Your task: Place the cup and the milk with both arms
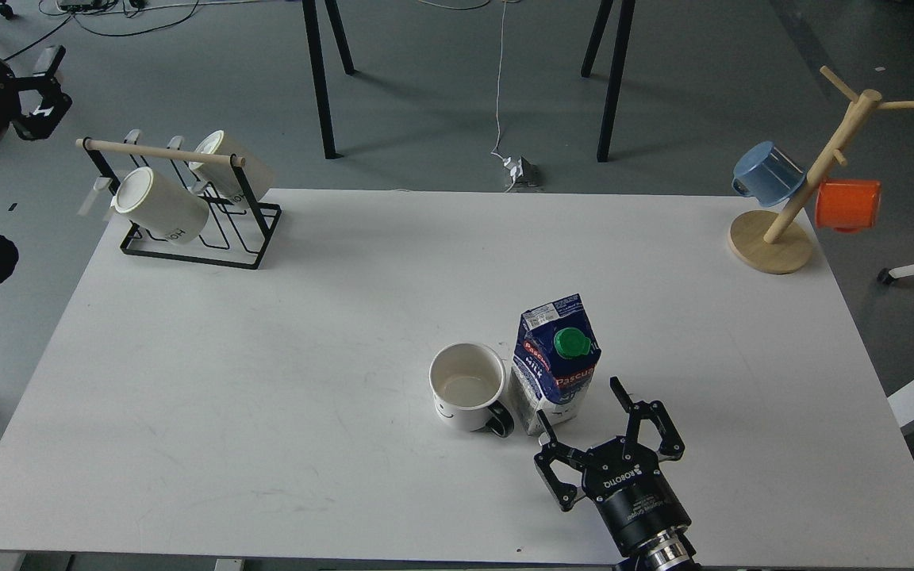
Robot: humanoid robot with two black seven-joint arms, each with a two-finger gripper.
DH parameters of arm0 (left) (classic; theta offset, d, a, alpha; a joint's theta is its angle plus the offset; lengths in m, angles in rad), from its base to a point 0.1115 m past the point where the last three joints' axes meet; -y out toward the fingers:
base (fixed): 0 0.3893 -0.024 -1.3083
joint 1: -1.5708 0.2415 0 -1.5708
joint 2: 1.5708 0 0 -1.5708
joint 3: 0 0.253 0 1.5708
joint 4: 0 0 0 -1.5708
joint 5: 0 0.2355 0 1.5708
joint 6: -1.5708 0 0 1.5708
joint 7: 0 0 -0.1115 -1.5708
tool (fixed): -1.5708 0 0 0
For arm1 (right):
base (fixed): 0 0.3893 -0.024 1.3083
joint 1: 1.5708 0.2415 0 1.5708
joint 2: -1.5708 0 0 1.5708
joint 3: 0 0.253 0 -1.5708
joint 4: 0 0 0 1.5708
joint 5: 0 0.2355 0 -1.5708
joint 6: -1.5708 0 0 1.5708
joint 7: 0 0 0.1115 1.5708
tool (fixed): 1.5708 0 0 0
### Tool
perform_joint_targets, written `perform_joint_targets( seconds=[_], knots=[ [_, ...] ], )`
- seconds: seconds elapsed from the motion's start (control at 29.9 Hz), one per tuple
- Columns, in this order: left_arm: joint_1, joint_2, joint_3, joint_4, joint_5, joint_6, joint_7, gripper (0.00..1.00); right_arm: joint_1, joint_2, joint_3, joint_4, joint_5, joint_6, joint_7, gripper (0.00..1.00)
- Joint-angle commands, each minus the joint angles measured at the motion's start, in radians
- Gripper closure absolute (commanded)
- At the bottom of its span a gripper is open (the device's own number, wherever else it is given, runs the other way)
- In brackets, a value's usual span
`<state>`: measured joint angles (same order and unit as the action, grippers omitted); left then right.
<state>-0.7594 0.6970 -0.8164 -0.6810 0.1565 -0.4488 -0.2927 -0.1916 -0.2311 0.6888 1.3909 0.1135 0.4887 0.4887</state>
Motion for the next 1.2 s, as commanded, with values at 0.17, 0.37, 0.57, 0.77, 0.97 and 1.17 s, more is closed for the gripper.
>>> perform_joint_targets(
  seconds=[0.17, 0.37, 0.57, 0.77, 0.97, 1.17],
  knots=[
    [0.000, 0.006, -0.001, 0.000, -0.003, -0.004, -0.002, 0.01, -0.052, -0.276, 0.075, 0.088, 0.002, 0.000, 0.000, 0.02],
    [0.002, -0.001, -0.004, 0.000, -0.011, -0.040, -0.006, 0.01, 0.027, -0.419, 0.305, 0.068, -0.005, 0.000, 0.000, 0.02],
    [0.002, -0.040, -0.013, 0.001, -0.015, -0.040, -0.002, 0.01, 0.286, -0.542, 0.308, -0.050, -0.005, 0.000, 0.000, 0.02],
    [0.006, -0.155, -0.004, 0.037, -0.015, -0.036, -0.008, 0.01, 0.522, -0.533, 0.313, -0.235, -0.005, 0.000, 0.000, 0.02],
    [-0.005, -0.257, -0.020, 0.106, -0.116, -0.036, -0.002, 0.01, 0.792, -0.484, 0.281, -0.482, -0.005, 0.000, 0.000, 0.06],
    [-0.064, -0.323, -0.014, 0.179, -0.203, -0.027, 0.018, 0.01, 1.004, -0.375, 0.232, -0.728, 0.020, 0.000, -0.263, 0.06]
  ],
)
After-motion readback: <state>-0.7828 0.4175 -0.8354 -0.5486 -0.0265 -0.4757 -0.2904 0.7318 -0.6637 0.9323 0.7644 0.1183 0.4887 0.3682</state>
